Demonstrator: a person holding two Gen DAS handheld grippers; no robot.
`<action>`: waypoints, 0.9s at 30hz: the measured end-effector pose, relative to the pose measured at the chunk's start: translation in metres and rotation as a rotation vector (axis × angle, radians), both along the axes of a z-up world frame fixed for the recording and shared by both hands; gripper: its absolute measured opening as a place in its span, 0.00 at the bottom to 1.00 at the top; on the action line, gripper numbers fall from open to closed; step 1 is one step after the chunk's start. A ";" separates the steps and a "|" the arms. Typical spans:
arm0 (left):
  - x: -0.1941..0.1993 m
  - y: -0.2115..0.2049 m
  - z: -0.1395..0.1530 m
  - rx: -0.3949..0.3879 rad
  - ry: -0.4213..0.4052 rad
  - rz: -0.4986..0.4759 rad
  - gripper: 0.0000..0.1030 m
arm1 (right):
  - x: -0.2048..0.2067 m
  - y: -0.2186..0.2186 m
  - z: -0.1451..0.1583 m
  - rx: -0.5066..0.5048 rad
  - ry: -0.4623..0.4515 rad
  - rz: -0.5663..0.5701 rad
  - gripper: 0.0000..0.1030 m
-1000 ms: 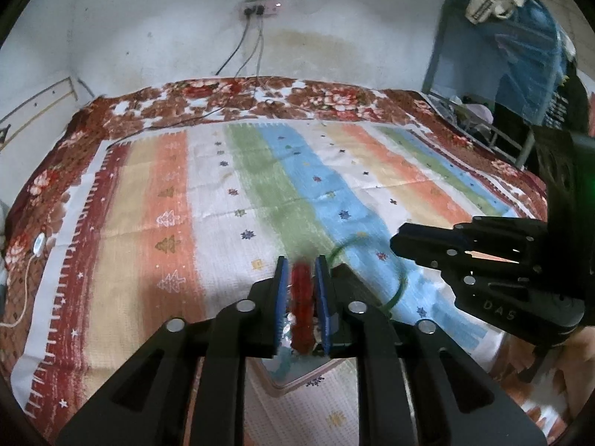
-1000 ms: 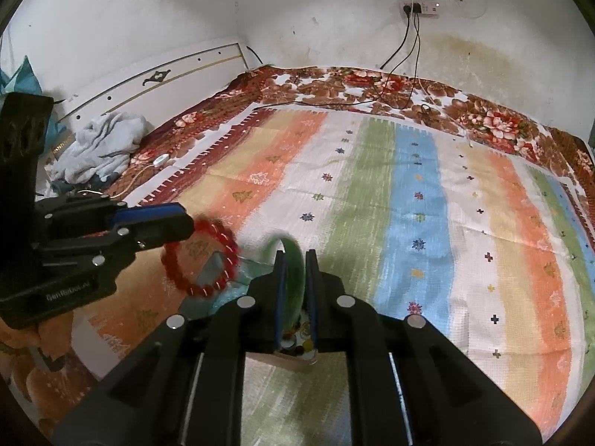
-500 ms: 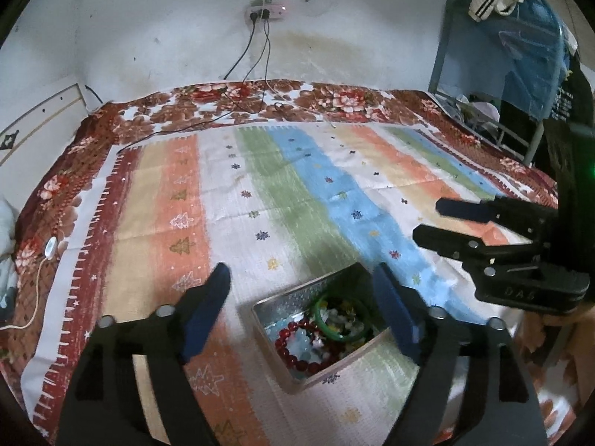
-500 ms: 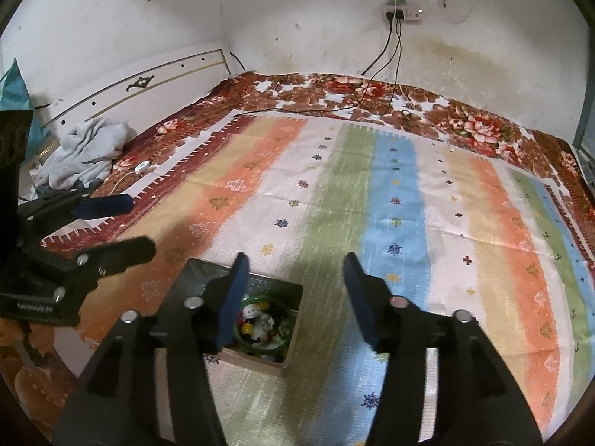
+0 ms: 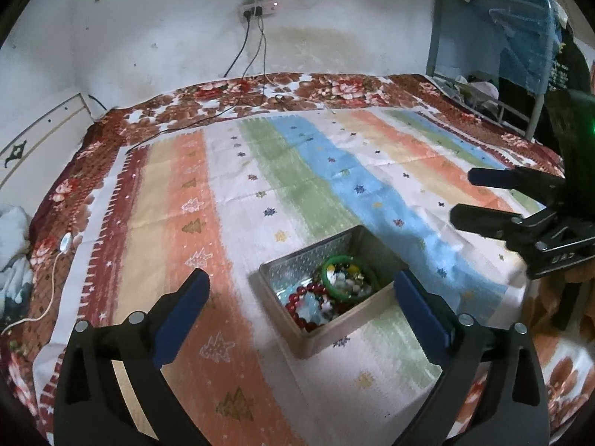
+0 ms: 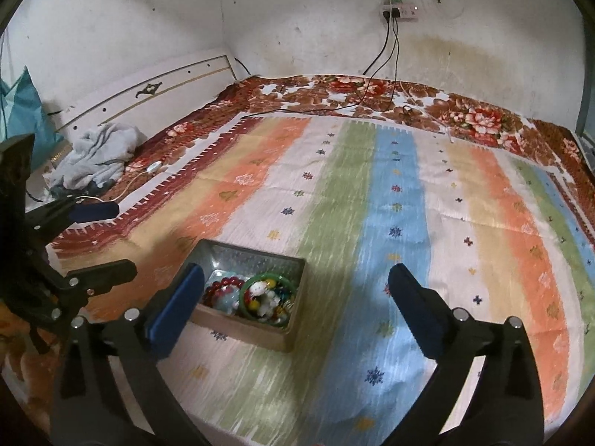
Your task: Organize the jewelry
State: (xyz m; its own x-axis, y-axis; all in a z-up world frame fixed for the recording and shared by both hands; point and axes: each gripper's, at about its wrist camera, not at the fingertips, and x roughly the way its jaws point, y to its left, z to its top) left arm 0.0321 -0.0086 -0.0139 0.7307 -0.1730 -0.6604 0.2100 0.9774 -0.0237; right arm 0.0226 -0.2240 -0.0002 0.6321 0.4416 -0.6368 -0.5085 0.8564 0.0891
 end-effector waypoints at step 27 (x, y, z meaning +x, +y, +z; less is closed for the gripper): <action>-0.043 -0.019 0.001 0.020 -0.144 0.036 0.94 | -0.022 -0.016 -0.017 0.007 -0.034 -0.015 0.95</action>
